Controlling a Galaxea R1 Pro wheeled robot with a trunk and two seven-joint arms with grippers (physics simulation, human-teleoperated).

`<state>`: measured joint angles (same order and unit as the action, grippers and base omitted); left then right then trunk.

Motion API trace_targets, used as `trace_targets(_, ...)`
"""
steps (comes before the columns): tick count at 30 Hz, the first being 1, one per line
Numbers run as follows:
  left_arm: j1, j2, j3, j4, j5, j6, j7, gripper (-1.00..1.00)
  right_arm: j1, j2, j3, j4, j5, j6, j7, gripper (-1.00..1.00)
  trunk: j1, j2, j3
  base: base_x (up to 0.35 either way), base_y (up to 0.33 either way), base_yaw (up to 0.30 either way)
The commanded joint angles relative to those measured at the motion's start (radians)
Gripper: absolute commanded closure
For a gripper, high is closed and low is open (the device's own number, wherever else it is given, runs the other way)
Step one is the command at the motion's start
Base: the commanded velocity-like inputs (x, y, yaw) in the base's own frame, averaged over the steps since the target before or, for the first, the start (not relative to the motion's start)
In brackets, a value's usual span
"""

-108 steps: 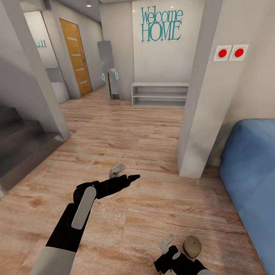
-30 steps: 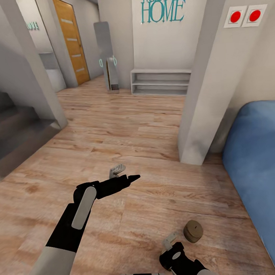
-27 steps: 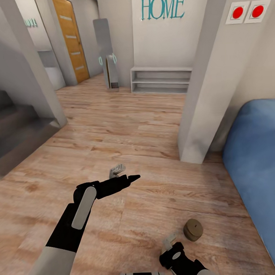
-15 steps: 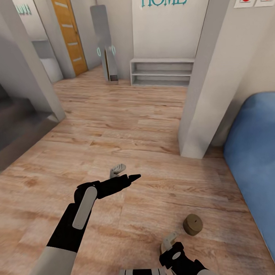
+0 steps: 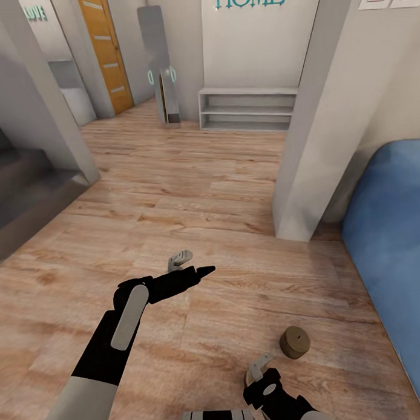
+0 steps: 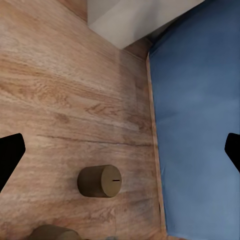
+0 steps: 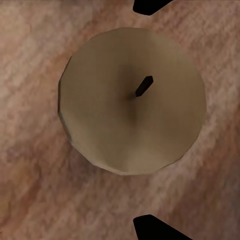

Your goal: Place each of the two pumpkins and all three candles from the living room inside a cabinet in the living room (use any cabinet), then make sure every cabinet is closed, and position the cauldron so it is next to a table in the living room.

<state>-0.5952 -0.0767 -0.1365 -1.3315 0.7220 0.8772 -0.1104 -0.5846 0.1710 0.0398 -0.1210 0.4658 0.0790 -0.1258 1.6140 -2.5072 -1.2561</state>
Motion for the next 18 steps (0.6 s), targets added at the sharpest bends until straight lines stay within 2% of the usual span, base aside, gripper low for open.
trace_targets(1,0.000,0.000,0.000,0.000,0.000,0.000,0.000,-1.00,0.000,0.000,0.000,0.000,0.000,0.000,0.000,-1.00,0.000,0.000,0.000,0.000,0.000,0.000)
trace_targets(11,0.000,-0.005,-0.001,0.019,-0.001,-0.001,0.000,-1.00,0.000,-0.001,0.000,-0.002,0.004,-0.020,-0.006,-1.00,0.000,0.000,0.000,0.000,0.000,0.000)
trace_targets(18,0.000,-0.008,-0.002,0.028,-0.001,-0.011,0.000,-1.00,0.000,0.001,0.006,0.001,0.009,-0.050,-0.099,-1.00,0.000,0.000,0.000,0.000,0.000,0.000)
